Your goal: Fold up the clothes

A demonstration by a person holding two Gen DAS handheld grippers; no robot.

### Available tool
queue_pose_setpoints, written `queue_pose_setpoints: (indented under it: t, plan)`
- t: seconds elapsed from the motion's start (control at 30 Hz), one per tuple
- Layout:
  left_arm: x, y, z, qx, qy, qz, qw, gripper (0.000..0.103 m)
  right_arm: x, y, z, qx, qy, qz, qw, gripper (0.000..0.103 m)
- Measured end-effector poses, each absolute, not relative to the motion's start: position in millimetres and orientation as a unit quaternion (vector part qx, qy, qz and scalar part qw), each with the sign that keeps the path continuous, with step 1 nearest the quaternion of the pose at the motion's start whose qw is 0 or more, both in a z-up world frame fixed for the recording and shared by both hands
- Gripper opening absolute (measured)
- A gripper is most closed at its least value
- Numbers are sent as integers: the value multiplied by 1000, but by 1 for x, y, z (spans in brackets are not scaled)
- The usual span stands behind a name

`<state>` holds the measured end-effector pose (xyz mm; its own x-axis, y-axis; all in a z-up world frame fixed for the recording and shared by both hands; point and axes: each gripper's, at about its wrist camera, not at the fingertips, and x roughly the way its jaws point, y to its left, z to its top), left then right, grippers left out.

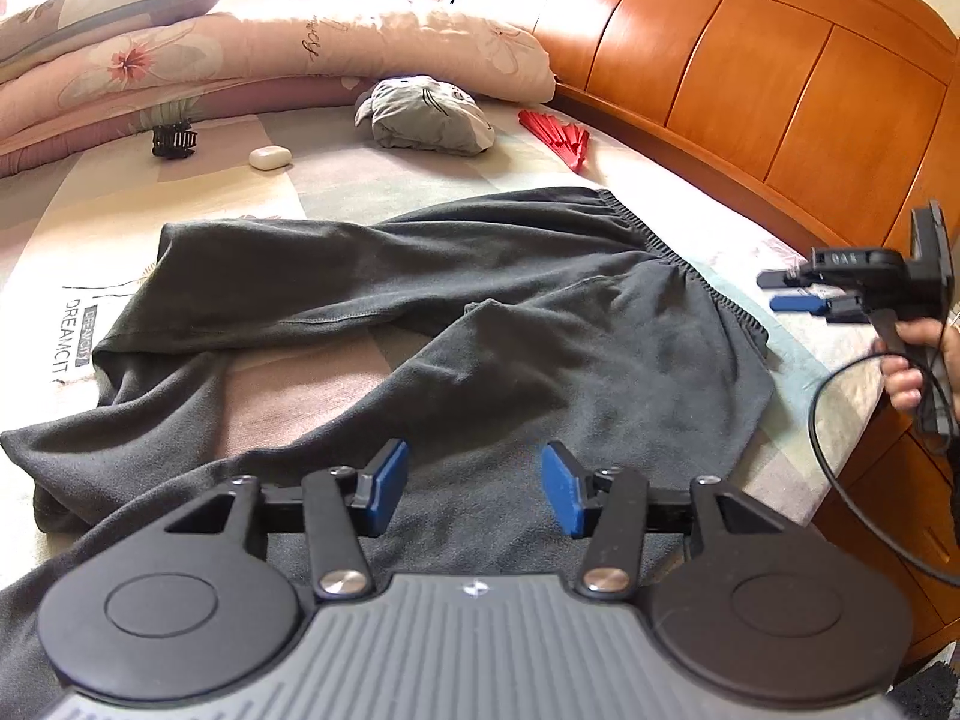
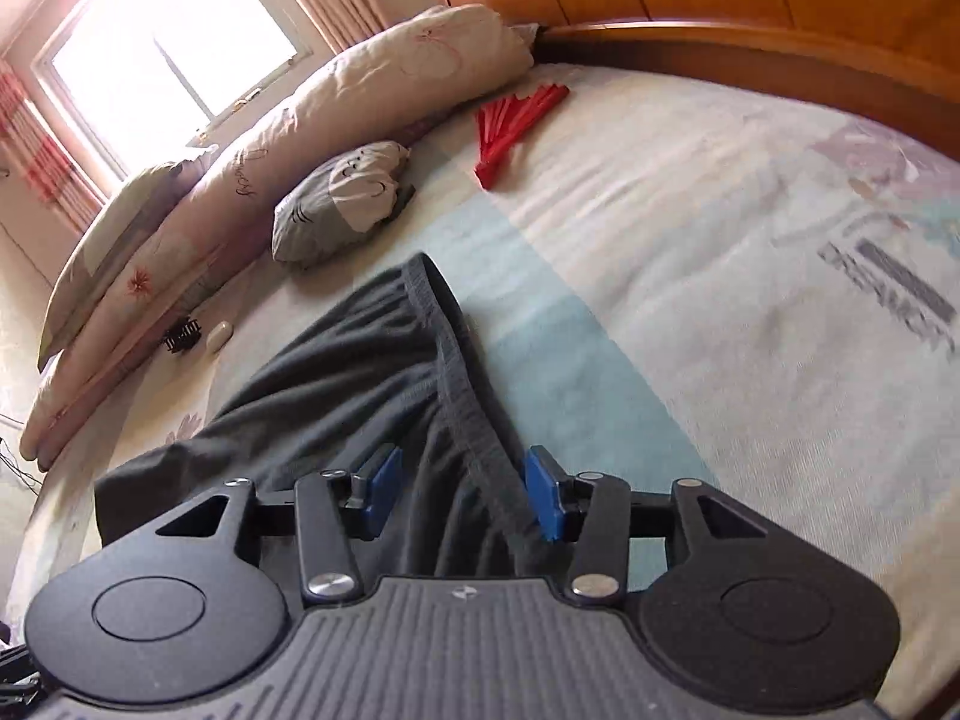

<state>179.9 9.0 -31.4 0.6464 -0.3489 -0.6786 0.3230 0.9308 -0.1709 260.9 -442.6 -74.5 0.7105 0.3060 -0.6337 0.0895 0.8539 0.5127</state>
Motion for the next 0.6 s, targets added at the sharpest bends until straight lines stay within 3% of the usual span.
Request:
queue_pose_setpoints:
  t: [0.17,0.3,0.33,0.37,0.4,0.6]
  plan:
    - [169,-1,-25,-8,372,-197,907,50,242,-441,-108,304,369,45,877,51]
    - [158,-5,-23,-8,368,-194,909,52,260,-426,-111,272,341,33,899,50]
    - [155,-5,-22,-8,368,-193,910,53,261,-421,-109,253,341,26,905,46]
    - [152,-6,-22,-8,368,-192,910,54,261,-418,-108,234,347,18,908,23]
    - [150,-6,-23,-7,370,-191,909,55,259,-419,-108,234,351,22,906,11]
    - [144,-3,-33,2,387,-174,905,56,228,-443,-95,221,347,-9,911,7]
